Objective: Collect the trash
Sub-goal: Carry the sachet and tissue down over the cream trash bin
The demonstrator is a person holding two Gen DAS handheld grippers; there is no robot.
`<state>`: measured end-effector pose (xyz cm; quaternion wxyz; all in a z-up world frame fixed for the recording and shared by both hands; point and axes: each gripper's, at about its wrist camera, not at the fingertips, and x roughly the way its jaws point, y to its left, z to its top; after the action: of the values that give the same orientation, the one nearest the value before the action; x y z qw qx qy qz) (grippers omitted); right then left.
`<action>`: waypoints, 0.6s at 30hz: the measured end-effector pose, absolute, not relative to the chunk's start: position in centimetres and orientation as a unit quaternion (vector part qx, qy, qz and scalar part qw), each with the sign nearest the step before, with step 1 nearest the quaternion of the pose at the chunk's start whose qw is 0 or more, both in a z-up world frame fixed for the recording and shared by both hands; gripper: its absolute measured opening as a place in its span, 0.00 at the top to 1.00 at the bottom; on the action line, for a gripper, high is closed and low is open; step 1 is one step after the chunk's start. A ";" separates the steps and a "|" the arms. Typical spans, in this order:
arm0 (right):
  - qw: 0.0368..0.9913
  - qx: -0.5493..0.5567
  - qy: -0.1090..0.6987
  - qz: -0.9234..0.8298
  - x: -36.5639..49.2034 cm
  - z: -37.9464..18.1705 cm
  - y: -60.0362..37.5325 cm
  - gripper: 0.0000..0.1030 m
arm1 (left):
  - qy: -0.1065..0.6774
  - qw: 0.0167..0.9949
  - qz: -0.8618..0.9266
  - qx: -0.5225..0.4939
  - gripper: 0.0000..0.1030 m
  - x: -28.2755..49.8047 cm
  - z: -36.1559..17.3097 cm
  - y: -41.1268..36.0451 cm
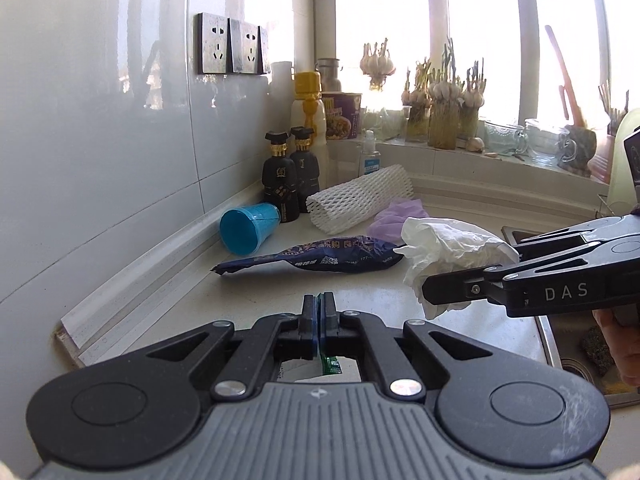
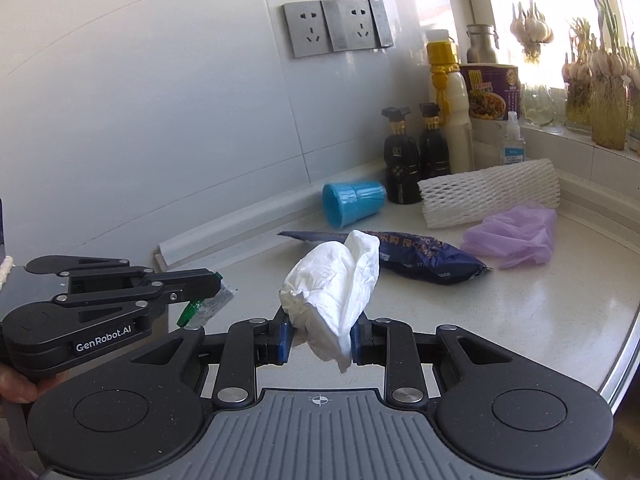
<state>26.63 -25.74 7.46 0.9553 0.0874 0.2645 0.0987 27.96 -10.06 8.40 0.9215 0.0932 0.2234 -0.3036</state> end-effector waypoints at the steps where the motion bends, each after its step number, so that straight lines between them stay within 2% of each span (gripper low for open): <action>1: 0.955 0.085 0.264 0.102 26.3 7.6 -25.4 0.75 | 0.223 0.922 -0.302 0.094 0.99 27.6 8.5 -9.9; 18: 0.943 0.057 0.274 0.179 20.2 7.1 -17.5 0.75 | 0.237 0.933 -0.258 0.076 0.99 20.8 7.3 -4.2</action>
<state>20.20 -17.50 7.06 0.9430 0.0570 0.2745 0.1792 20.81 -4.16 7.30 0.9335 0.0765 0.2373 -0.2578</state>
